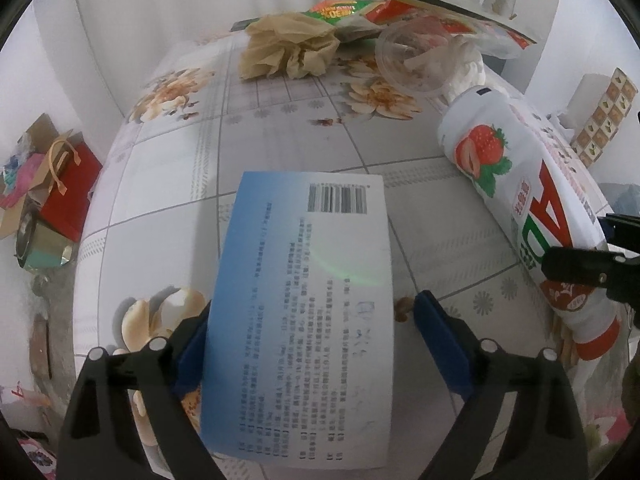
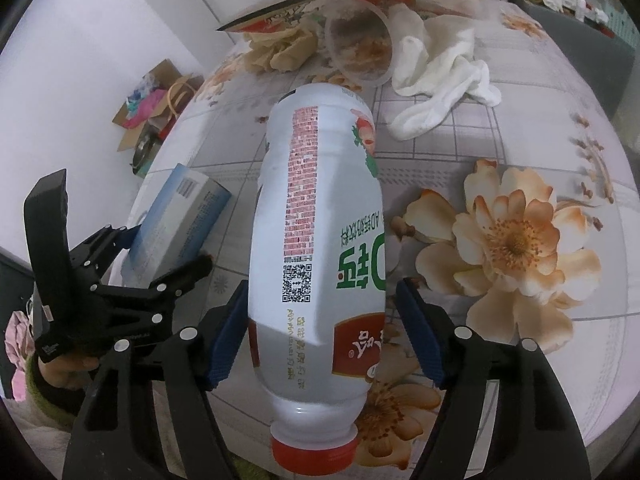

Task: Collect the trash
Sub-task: 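Lift card and bottle and carry both toward the blue wastebasket, then open both tools above the wastebasket to drop card and bottle, then move both tools back over the table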

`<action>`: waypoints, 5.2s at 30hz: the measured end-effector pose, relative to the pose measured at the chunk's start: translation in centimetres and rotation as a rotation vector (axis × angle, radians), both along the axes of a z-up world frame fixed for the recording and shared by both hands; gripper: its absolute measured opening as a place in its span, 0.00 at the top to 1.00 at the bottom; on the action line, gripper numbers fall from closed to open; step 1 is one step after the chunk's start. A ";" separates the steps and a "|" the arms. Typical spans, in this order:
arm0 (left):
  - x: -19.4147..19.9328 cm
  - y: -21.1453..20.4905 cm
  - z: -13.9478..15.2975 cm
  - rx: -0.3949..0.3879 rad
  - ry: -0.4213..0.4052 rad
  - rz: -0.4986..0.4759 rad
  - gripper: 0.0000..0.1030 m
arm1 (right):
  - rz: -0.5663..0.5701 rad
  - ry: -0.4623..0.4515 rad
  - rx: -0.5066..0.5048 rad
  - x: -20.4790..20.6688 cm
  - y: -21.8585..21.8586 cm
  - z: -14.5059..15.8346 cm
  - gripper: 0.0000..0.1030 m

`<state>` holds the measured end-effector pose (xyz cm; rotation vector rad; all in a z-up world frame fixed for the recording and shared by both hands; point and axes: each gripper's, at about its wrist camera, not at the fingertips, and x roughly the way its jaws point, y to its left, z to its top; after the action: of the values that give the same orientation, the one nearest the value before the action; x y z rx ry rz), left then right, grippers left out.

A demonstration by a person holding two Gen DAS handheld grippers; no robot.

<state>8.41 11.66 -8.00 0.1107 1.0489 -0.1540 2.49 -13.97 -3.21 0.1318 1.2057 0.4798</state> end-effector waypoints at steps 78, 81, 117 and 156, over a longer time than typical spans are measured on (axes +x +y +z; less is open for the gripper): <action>2.9 -18.1 14.1 -0.106 -0.290 -0.300 0.32 | -0.370 -0.263 0.129 -4.3 -16.8 9.6 0.45; 4.4 -21.1 13.6 -0.152 -0.240 -0.377 0.32 | -0.462 -0.258 0.134 -5.1 -19.9 9.3 0.45; 14.3 -55.6 0.8 -0.337 0.315 -0.719 0.06 | -1.287 0.131 0.285 -7.3 -48.4 -12.9 0.26; 1.4 -0.3 9.9 -0.546 -0.174 -0.066 0.06 | -0.337 -0.059 0.695 6.3 -16.0 4.2 0.21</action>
<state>9.80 11.36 1.88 -0.3308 0.8003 -0.4764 8.74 -30.01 1.04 0.8938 0.8914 0.5819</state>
